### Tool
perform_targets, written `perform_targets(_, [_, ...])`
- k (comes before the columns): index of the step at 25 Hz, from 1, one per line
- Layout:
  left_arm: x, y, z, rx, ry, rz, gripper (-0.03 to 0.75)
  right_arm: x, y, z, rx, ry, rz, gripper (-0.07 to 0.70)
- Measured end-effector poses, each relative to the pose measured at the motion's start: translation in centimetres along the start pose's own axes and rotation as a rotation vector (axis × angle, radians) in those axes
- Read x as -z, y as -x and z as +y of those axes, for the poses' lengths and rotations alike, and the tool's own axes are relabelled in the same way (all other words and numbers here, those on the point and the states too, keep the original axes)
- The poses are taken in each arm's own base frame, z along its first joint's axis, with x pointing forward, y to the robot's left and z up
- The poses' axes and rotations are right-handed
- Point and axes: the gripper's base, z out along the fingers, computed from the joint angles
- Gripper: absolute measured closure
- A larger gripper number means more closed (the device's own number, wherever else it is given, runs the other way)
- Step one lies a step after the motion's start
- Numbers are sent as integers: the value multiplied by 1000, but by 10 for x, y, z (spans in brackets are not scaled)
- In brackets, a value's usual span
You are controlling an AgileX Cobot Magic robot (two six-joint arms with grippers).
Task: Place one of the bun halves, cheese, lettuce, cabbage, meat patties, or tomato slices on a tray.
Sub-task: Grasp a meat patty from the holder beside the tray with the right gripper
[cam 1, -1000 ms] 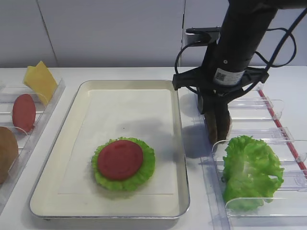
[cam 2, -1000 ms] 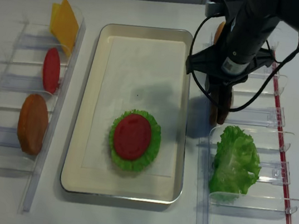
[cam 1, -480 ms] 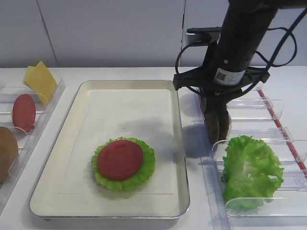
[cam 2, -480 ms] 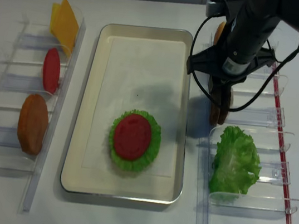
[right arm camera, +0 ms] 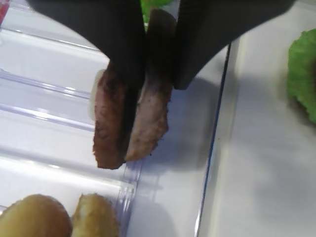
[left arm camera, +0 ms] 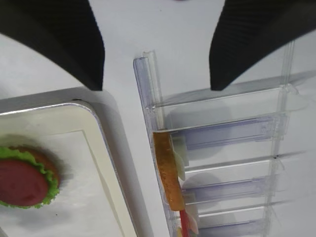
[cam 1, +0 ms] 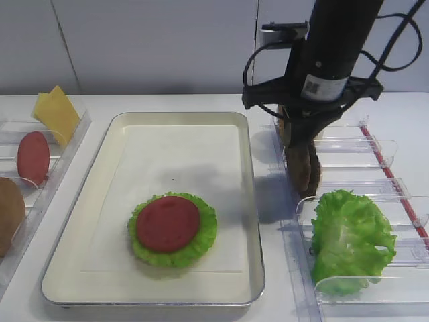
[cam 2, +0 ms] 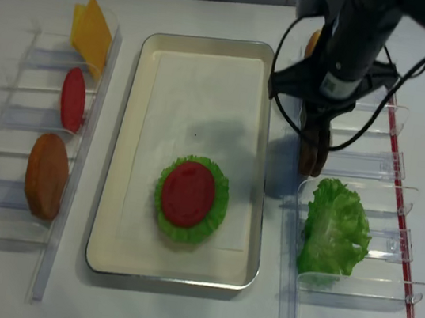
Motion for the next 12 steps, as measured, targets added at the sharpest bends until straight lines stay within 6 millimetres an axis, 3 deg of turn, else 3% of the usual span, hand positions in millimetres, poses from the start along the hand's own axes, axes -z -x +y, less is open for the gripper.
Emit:
perform_targets(7, [0, 0, 0, 0, 0, 0, 253, 33, 13, 11, -3, 70, -71, 461])
perform_targets(12, [0, 0, 0, 0, 0, 0, 253, 52, 6, 15, 21, 116, -104, 461])
